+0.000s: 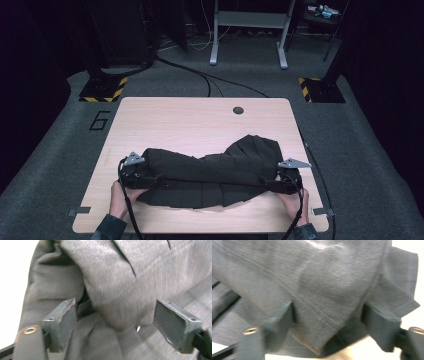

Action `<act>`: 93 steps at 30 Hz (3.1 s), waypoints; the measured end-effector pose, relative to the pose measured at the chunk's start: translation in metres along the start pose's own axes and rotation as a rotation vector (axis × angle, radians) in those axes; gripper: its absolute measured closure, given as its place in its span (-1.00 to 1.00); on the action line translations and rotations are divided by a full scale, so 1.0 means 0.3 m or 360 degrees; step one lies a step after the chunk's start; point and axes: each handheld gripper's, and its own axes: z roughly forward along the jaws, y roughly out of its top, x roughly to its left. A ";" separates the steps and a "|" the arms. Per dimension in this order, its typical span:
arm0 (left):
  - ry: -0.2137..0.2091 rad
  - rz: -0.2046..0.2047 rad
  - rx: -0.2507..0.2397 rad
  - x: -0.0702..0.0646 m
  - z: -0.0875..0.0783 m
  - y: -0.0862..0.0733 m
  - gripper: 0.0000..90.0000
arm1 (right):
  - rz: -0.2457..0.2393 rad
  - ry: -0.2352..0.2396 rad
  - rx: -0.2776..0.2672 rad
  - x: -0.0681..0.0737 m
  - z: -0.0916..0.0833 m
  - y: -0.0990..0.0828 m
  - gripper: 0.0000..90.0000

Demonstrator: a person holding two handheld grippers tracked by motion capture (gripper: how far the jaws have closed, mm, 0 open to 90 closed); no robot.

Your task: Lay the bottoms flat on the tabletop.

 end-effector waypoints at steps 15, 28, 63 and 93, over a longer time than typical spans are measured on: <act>0.0054 -0.0041 -0.0148 0.057 0.015 0.103 0.78 | -0.0168 -0.0013 -0.0130 0.020 -0.013 0.291 0.82; 0.0302 -0.0075 -0.0024 0.090 0.069 0.111 -0.45 | -0.0004 -0.0158 0.0174 -0.075 0.248 0.421 -0.54; 0.0239 0.0172 0.0143 0.049 0.089 -0.088 -0.71 | -0.0036 -0.0237 0.0277 -0.094 0.153 0.018 -0.86; 0.0154 0.0237 0.0079 -0.105 0.043 -0.094 -0.47 | -0.0319 -0.0267 0.0063 0.117 0.038 0.066 -0.18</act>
